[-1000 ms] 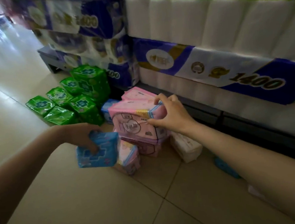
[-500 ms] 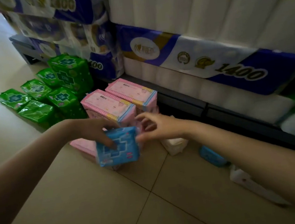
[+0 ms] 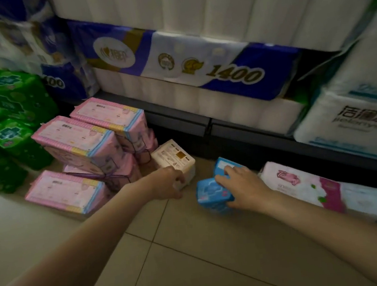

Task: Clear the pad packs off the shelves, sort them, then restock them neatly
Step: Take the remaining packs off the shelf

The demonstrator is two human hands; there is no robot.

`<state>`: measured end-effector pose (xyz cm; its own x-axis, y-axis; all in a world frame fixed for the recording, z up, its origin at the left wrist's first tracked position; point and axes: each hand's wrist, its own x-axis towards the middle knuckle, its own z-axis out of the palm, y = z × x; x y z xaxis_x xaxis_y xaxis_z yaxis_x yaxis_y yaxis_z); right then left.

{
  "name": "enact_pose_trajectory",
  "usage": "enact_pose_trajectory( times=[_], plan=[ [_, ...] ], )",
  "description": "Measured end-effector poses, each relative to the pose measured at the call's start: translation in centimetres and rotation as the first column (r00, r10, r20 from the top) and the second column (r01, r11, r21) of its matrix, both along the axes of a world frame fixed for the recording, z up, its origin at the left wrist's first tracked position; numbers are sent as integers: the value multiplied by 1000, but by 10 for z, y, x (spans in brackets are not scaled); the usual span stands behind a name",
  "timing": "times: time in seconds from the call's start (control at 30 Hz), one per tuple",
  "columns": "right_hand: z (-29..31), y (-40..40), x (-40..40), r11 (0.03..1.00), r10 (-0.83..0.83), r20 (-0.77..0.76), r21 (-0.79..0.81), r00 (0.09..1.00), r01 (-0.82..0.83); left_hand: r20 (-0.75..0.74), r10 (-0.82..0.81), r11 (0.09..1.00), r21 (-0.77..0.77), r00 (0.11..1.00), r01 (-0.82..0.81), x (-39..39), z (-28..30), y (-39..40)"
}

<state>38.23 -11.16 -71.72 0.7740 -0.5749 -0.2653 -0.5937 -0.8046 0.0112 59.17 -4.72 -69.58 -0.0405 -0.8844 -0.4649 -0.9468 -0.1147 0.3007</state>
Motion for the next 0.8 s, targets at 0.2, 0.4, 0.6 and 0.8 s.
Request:
enact_pose_trajectory(
  times=[0.2, 0.4, 0.6, 0.8],
  plan=[
    [-18, -3, -13, 985, -89, -310, -171, 947, 37, 27, 2, 999, 52, 1000, -4, 6, -1, -1],
    [65, -34, -20, 974, -225, -82, -21, 971, 224, -15, 3, 979, -206, 1000, -6, 6, 51, -29],
    [235, -80, -36, 933, -220, 488, -146, 845, 328, -156, -101, 556, -828, 983, -74, -6, 178, -98],
    [383, -89, -74, 819, 57, 771, -399, 634, 412, 90, -265, 93, -989, 960, 118, -36, 328, -135]
  ],
)
